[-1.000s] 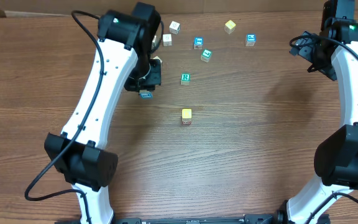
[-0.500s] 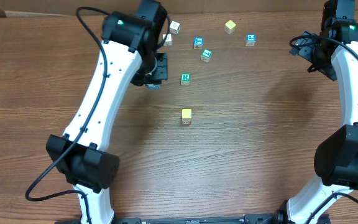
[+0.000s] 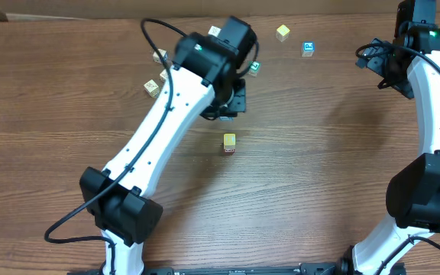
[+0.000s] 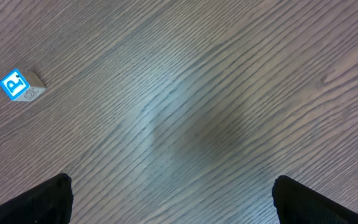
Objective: Form a tower
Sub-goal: 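Carry the Y block right and down toward the stack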
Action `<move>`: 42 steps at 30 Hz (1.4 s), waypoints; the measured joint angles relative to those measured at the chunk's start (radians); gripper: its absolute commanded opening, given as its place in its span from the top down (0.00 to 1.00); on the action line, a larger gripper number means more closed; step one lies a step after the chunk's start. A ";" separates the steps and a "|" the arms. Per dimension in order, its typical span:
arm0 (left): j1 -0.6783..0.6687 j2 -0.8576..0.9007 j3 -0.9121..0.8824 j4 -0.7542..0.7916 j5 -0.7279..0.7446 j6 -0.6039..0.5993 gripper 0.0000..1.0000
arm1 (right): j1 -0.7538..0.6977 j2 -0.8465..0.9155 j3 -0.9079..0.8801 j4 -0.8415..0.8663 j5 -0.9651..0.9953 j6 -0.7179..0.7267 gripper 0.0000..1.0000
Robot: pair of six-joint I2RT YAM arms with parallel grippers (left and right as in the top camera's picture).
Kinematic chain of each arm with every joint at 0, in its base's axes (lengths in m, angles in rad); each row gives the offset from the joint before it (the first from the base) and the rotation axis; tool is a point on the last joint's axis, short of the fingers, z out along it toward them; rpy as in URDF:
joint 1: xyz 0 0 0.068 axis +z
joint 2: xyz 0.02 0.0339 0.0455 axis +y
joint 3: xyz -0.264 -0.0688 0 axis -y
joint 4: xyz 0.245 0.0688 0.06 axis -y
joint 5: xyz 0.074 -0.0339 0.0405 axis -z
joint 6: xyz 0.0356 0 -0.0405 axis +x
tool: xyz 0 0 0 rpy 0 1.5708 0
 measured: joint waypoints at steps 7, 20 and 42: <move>-0.058 0.000 -0.130 0.115 0.000 -0.024 0.85 | 0.000 0.000 0.000 0.000 0.000 0.000 0.00; -0.065 0.000 -0.297 0.256 0.002 -0.050 0.85 | 0.000 0.000 0.000 0.000 0.000 0.000 0.00; -0.065 0.000 -0.362 0.312 -0.055 -0.050 0.85 | 0.000 0.000 0.000 0.000 0.000 0.000 0.00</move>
